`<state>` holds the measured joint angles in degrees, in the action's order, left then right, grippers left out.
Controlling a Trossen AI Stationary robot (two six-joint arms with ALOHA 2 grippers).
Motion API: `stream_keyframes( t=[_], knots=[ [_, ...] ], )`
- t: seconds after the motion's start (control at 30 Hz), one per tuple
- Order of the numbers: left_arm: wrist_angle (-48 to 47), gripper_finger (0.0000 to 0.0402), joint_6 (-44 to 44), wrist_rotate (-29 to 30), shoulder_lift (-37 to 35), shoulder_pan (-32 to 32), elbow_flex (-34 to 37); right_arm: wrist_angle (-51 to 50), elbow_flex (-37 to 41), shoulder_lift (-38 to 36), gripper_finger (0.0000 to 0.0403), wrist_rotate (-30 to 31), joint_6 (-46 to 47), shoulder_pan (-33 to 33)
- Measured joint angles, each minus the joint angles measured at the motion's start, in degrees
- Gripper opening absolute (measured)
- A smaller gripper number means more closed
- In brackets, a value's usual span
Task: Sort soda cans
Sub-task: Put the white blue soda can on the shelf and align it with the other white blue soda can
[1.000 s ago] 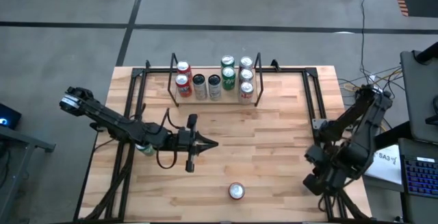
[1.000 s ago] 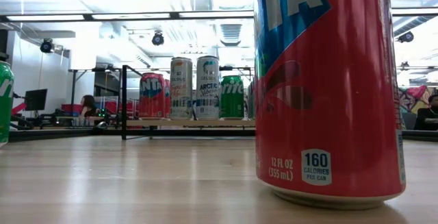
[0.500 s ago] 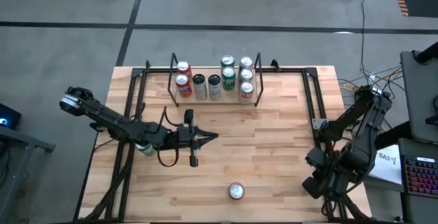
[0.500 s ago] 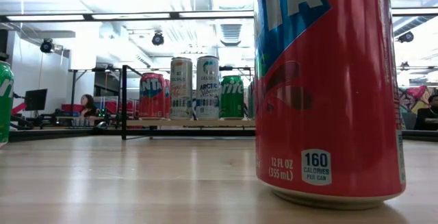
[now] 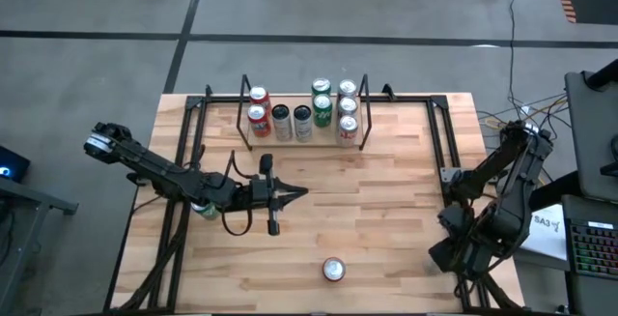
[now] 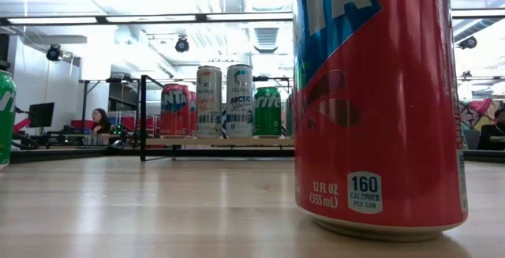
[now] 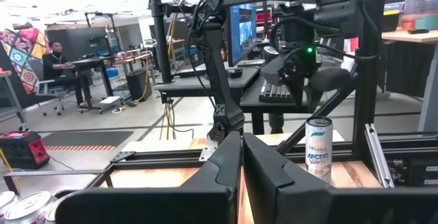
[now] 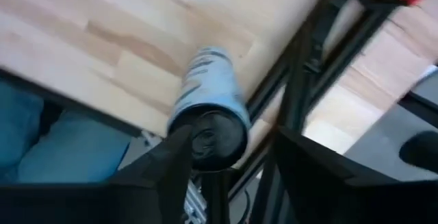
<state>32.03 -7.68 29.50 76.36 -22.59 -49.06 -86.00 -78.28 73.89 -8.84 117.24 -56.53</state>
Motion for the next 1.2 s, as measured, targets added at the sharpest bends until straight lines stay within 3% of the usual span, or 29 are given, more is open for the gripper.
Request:
stream_keyframes(
  t=[0.27,0.73,0.87,1.2],
  knots=[
    [0.02,0.0000,0.00,0.00,0.02,0.09,0.00,2.78,0.00,0.06,0.0225,-0.15,-5.72,-0.09],
    [0.04,0.0000,-0.40,0.00,0.07,0.09,0.00,5.93,0.00,0.11,0.0224,-0.06,-7.64,-0.07],
    [0.04,0.0000,-0.56,0.00,0.07,0.09,0.00,5.78,0.00,0.11,0.0226,-0.34,-3.71,-0.07],
    [0.04,0.0000,-0.85,0.00,0.07,0.09,0.00,6.74,1.66,0.11,0.0304,-0.17,-1.34,-0.11]
  ],
)
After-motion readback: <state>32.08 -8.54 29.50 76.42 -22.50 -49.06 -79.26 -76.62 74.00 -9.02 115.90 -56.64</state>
